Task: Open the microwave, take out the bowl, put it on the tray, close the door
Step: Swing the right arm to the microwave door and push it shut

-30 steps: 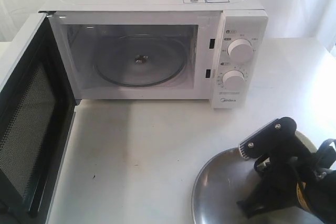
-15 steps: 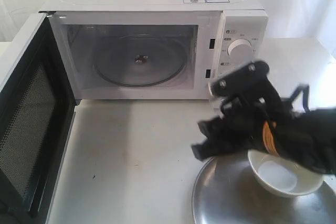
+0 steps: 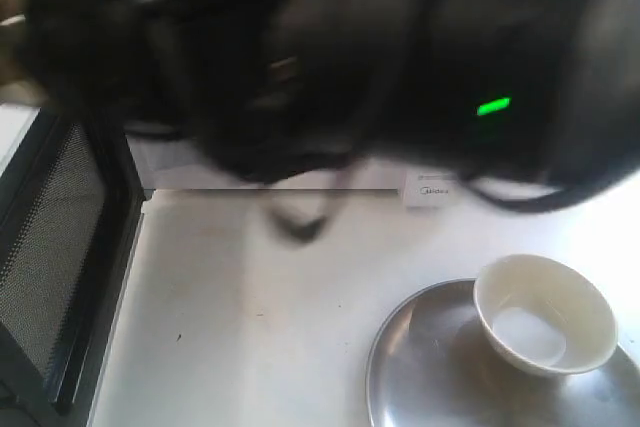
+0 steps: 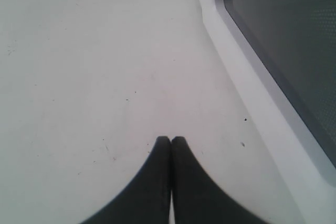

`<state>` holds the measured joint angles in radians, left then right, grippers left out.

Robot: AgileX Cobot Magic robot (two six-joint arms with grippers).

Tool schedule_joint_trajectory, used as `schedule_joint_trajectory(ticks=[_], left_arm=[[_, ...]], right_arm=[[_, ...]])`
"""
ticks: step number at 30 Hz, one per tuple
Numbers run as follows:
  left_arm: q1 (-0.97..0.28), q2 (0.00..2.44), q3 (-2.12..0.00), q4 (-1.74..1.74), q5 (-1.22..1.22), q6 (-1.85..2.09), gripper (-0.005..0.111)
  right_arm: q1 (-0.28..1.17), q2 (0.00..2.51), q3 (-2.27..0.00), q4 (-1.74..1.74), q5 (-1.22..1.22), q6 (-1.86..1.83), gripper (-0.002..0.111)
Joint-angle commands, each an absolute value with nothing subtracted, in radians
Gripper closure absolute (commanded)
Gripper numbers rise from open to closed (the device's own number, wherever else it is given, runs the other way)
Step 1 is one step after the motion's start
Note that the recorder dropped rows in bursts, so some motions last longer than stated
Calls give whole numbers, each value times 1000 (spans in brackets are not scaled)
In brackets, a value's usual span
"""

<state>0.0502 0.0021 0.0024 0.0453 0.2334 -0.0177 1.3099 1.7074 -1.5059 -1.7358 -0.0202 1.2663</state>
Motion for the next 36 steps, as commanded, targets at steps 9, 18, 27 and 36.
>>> schedule_joint_trajectory(ticks=[9,18,27,36], left_arm=[[46,0,0,38,233,-22,107],[46,0,0,38,233,-22,107],[46,0,0,38,233,-22,107],[46,0,0,38,233,-22,107]], right_arm=[[1481,2139,-1826,-1744,878,374,108],[1169,2127,-1824,-1639,1221,452,108],[1023,2129,-1824,-1591,1221,521,108],[1119,2000,-1696,-1493,1221,732,108]])
